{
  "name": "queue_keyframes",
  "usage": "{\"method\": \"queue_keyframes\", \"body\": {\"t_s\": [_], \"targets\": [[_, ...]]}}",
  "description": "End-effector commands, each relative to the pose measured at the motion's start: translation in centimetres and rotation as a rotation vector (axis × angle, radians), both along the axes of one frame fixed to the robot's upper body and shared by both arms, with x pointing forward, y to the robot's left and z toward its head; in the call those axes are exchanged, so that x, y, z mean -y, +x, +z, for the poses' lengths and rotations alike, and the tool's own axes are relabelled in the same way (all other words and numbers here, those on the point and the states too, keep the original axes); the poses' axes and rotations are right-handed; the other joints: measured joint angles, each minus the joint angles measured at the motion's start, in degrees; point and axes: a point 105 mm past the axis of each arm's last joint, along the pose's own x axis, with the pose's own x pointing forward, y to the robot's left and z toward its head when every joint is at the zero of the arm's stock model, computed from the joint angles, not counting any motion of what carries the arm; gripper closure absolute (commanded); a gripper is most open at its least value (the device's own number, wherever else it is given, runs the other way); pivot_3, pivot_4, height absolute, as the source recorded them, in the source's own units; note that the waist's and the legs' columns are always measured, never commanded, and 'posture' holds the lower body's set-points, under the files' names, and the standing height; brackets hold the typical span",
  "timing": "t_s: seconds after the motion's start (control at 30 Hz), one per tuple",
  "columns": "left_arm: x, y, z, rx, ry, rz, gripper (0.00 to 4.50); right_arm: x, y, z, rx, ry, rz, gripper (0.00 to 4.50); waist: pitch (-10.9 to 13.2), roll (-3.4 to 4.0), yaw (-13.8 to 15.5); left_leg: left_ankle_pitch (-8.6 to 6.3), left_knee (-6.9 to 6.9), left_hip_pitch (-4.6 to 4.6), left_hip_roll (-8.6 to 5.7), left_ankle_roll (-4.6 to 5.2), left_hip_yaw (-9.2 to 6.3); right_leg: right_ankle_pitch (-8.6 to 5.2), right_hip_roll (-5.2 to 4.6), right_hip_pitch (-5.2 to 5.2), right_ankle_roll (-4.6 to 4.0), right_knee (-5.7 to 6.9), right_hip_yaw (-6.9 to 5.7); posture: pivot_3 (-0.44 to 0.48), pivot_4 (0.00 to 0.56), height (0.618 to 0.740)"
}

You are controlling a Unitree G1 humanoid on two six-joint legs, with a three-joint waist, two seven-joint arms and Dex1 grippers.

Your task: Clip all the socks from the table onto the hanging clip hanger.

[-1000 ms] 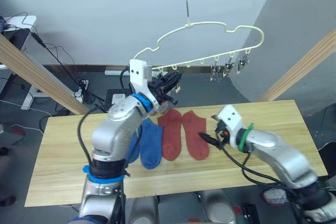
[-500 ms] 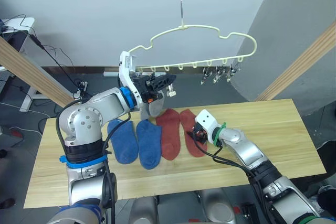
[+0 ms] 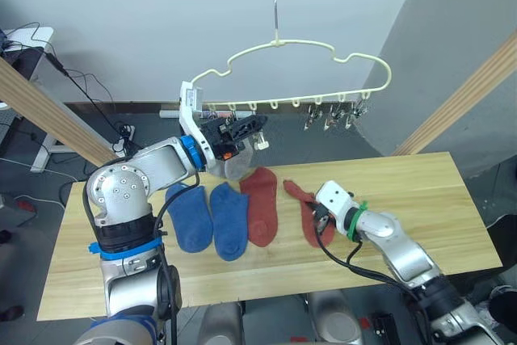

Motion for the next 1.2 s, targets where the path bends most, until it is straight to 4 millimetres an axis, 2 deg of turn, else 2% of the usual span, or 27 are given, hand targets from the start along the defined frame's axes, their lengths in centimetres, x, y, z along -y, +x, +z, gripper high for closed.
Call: {"method": "queue_keyframes", "body": {"t_s": [0.03,0.13,0.23,0.4,0.9,1.2], "targets": [[-0.5,0.0,-1.6,-0.108,-0.004,0.006,4.31,-1.0,-1.6,3.9,0.101,0.057,0.067,4.47,0.0,0.0,0.0,0.0,0.0,0.03,0.0,0.0,0.01,-0.03,0.01,0.01,0.04,0.0,0.01,-0.188,0.326,0.74],[-0.6,0.4,-1.7,-0.136,-0.022,0.021,4.31,-1.5,-2.5,5.3,0.127,0.07,0.088,4.47,0.0,0.0,0.1,0.01,-0.01,0.05,0.0,-0.02,0.01,-0.04,0.0,0.03,0.06,-0.01,0.01,-0.195,0.324,0.74],[-0.4,0.8,-1.9,-0.164,-0.048,0.046,4.31,-2.3,-2.4,6.8,0.188,0.064,0.093,4.47,0.0,0.0,0.1,0.02,0.0,0.03,-0.02,-0.03,0.03,-0.01,-0.01,0.03,0.01,-0.03,0.03,-0.206,0.323,0.74],[0.0,0.6,-1.9,-0.167,-0.037,0.033,4.31,-3.3,-2.1,7.9,0.232,0.063,0.098,4.47,0.0,0.0,0.0,0.03,-0.01,0.04,-0.01,-0.05,0.02,0.01,0.0,0.02,-0.02,-0.03,0.02,-0.206,0.317,0.74],[0.2,0.4,-2.1,-0.169,-0.039,0.028,4.31,-4.9,-1.8,9.6,0.295,0.075,0.131,4.47,0.0,0.0,0.1,0.03,-0.07,0.05,-0.01,-0.05,0.01,0.02,0.0,0.01,-0.03,-0.06,0.01,-0.205,0.316,0.74],[0.5,0.3,-1.9,-0.154,-0.037,0.02,4.31,-6.0,-1.1,9.1,0.306,0.015,0.148,4.47,0.0,0.0,0.1,0.03,-0.11,0.03,-0.02,-0.05,0.01,0.02,-0.02,0.0,-0.04,-0.11,0.01,-0.198,0.321,0.74]]}}
